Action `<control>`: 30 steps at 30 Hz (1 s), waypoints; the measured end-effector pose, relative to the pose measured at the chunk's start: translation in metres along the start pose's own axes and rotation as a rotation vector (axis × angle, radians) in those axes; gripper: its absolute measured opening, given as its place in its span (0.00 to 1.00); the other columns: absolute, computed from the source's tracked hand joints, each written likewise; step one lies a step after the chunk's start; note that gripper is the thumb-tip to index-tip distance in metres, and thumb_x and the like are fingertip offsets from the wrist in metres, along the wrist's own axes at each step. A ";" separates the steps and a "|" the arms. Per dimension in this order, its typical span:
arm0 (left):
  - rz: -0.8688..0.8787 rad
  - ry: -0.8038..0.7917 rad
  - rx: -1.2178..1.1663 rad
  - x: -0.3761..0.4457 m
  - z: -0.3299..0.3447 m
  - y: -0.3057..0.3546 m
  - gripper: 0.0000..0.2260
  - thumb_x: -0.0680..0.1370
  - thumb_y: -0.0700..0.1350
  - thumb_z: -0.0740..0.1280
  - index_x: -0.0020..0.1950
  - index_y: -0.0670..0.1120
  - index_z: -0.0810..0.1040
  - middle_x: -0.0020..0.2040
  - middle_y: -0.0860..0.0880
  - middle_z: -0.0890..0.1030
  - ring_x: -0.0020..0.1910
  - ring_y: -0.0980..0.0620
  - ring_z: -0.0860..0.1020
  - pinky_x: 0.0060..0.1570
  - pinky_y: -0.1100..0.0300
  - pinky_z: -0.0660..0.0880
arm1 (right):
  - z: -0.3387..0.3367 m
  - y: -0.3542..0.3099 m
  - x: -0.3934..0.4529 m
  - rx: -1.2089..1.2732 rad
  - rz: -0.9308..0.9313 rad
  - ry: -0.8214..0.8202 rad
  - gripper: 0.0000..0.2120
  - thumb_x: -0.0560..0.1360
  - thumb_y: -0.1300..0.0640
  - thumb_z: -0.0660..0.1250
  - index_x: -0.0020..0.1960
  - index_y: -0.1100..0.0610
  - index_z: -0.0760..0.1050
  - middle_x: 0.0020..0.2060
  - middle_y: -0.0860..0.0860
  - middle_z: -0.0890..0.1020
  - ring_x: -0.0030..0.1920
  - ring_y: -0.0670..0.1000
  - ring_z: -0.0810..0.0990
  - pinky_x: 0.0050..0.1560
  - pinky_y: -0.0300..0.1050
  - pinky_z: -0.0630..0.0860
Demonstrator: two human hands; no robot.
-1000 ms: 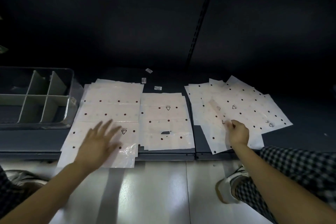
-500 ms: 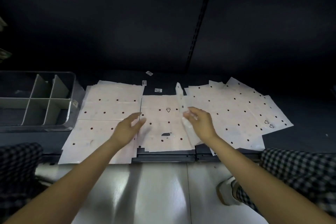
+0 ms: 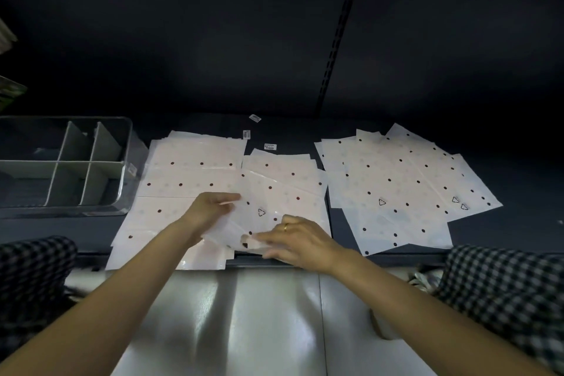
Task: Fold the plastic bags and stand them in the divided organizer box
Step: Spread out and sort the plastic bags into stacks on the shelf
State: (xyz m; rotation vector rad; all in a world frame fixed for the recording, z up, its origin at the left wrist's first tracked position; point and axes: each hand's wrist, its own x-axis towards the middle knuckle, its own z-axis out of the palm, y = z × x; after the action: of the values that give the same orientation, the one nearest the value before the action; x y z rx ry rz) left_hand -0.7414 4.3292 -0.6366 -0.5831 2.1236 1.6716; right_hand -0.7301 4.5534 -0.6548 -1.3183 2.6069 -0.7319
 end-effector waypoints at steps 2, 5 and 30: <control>0.064 0.101 0.020 0.002 -0.006 -0.007 0.15 0.79 0.33 0.60 0.62 0.43 0.77 0.65 0.45 0.76 0.64 0.46 0.73 0.62 0.57 0.69 | -0.004 0.014 -0.005 0.058 0.142 0.038 0.19 0.77 0.44 0.62 0.66 0.48 0.73 0.49 0.48 0.83 0.48 0.50 0.74 0.51 0.38 0.70; 0.179 0.293 0.046 0.006 -0.024 -0.017 0.17 0.80 0.32 0.56 0.65 0.44 0.76 0.67 0.44 0.74 0.60 0.43 0.77 0.52 0.65 0.75 | -0.014 0.046 -0.022 0.042 0.397 0.243 0.17 0.78 0.51 0.62 0.66 0.52 0.74 0.55 0.50 0.82 0.54 0.52 0.74 0.57 0.46 0.72; 0.294 0.128 1.049 0.007 -0.054 -0.084 0.22 0.80 0.51 0.61 0.74 0.52 0.65 0.77 0.46 0.58 0.75 0.42 0.57 0.72 0.45 0.55 | -0.043 0.119 -0.082 0.147 1.066 0.561 0.06 0.75 0.61 0.68 0.44 0.64 0.80 0.42 0.58 0.84 0.42 0.57 0.79 0.40 0.45 0.72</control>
State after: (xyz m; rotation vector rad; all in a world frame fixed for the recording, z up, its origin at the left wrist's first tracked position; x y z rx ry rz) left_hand -0.7039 4.2583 -0.6972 -0.0410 2.8415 0.4184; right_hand -0.7798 4.6931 -0.6816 0.4536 2.9606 -1.0892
